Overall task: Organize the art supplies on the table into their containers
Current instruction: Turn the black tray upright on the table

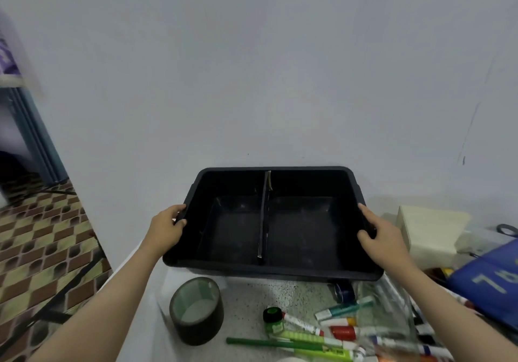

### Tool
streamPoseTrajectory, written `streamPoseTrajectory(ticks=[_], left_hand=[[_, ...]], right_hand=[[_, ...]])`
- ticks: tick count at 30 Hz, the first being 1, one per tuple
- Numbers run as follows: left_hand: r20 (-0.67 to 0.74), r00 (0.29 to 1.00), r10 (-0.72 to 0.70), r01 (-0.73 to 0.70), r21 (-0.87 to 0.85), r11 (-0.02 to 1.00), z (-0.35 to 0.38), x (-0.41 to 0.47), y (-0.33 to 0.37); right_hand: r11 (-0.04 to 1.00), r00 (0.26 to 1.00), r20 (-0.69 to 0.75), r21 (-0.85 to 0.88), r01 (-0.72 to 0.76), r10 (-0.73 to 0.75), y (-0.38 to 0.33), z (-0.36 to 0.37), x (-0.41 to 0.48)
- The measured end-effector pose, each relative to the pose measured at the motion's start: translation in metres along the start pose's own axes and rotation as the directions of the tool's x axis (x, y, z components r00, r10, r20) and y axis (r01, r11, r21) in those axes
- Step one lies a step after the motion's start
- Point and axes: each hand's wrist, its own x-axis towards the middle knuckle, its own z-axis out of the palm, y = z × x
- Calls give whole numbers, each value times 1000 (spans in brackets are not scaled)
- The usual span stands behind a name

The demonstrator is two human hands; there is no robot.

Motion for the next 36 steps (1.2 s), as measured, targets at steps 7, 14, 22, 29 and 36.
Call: streamPoseTrajectory(ticks=[7, 14, 22, 29, 36], left_hand=[[46, 997, -65, 67, -51, 996, 3, -7, -5], [103, 991, -91, 98, -71, 993, 1, -9, -11], [130, 988, -88, 99, -79, 992, -2, -11, -13], [67, 993, -93, 100, -118, 988, -8, -16, -19], [22, 997, -81, 82, -83, 993, -3, -23, -17]], right_hand=[[996, 993, 97, -52, -67, 72, -7, -1, 5], [991, 985, 120, -67, -116, 124, -8, -2, 2], [983, 977, 151, -124, -134, 153, -11, -4, 2], [978, 978, 141, -164, -131, 155, -11, -4, -3], [984, 982, 107, -111, -143, 155, -9, 0, -8]])
